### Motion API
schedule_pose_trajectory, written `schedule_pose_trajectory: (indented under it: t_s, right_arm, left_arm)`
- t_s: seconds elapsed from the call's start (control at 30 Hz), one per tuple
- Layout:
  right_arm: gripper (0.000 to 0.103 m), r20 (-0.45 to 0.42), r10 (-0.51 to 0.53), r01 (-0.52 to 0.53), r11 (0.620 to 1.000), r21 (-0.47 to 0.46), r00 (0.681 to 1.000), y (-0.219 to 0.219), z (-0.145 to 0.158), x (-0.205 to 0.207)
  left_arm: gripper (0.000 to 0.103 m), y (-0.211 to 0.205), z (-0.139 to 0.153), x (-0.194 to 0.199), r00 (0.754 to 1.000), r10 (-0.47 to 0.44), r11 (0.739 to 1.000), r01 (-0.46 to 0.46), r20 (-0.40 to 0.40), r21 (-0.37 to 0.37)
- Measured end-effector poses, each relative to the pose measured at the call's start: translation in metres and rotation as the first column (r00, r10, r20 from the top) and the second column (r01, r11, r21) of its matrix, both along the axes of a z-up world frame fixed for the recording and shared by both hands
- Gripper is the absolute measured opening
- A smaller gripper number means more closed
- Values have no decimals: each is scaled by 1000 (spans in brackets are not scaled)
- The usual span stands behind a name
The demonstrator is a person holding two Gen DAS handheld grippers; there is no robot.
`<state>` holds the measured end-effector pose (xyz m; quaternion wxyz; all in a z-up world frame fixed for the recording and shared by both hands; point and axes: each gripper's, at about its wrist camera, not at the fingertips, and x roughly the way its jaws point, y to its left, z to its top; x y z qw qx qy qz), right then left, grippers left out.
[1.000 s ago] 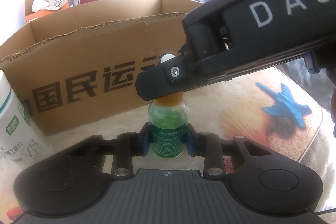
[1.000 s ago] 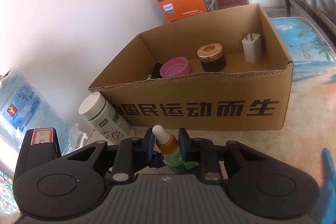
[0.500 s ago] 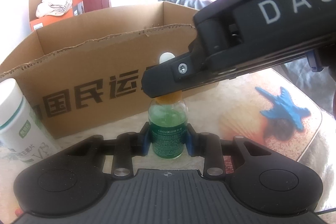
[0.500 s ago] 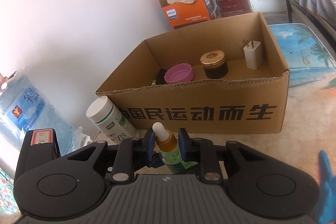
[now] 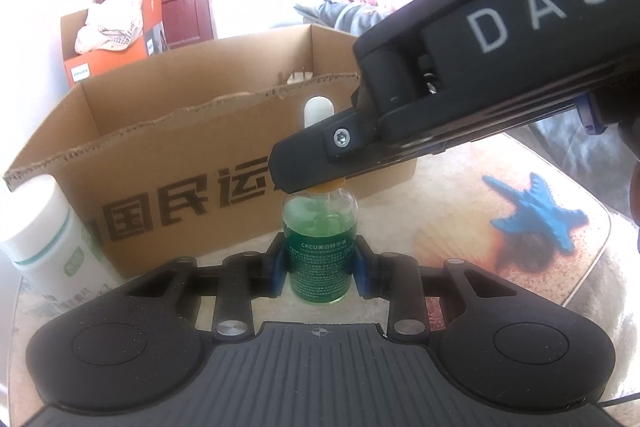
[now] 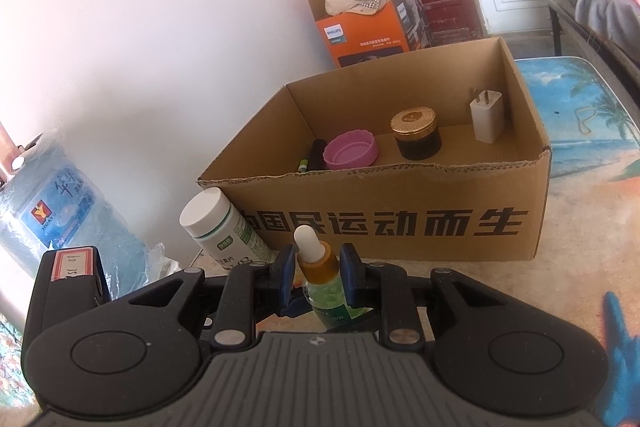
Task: Organize rigid objects
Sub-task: 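Lift the green dropper bottle with the right tool over the box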
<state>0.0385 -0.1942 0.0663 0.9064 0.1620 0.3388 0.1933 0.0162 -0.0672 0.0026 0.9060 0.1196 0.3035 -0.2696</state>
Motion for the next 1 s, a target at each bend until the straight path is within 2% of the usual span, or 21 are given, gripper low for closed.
schedule_pose_trajectory:
  t_s: [0.17, 0.37, 0.5, 0.63, 0.7, 0.77, 1.0]
  right_arm:
    - [27, 36, 10, -9, 1000, -20, 999, 3, 14, -3]
    - [26, 126, 43, -37, 998, -43, 991, 7, 45, -3]
    - [26, 185, 66, -58, 997, -48, 980, 4, 73, 7]
    - [26, 226, 84, -75, 996, -45, 971, -3, 97, 28]
    - [26, 230, 85, -75, 996, -54, 969, -6, 103, 44]
    - [26, 215, 86, -76, 996, -57, 973, -10, 102, 63]
    - [26, 45, 84, -83, 996, -30, 995, -28, 62, 145]
  left_arm:
    - [31, 0, 12, -8, 999, -6, 1000, 7, 39, -7]
    - [31, -1, 43, -9, 994, -32, 999, 35, 107, -30]
    - [31, -4, 69, 2, 988, -44, 997, 52, 147, -52]
    - [31, -10, 92, 27, 988, -47, 994, 62, 148, -94]
    - [31, -15, 99, 46, 991, -56, 992, 70, 126, -108]
    - [31, -21, 99, 69, 996, -59, 989, 68, 71, -130]
    - [31, -43, 69, 146, 992, -37, 995, 25, -122, -97]
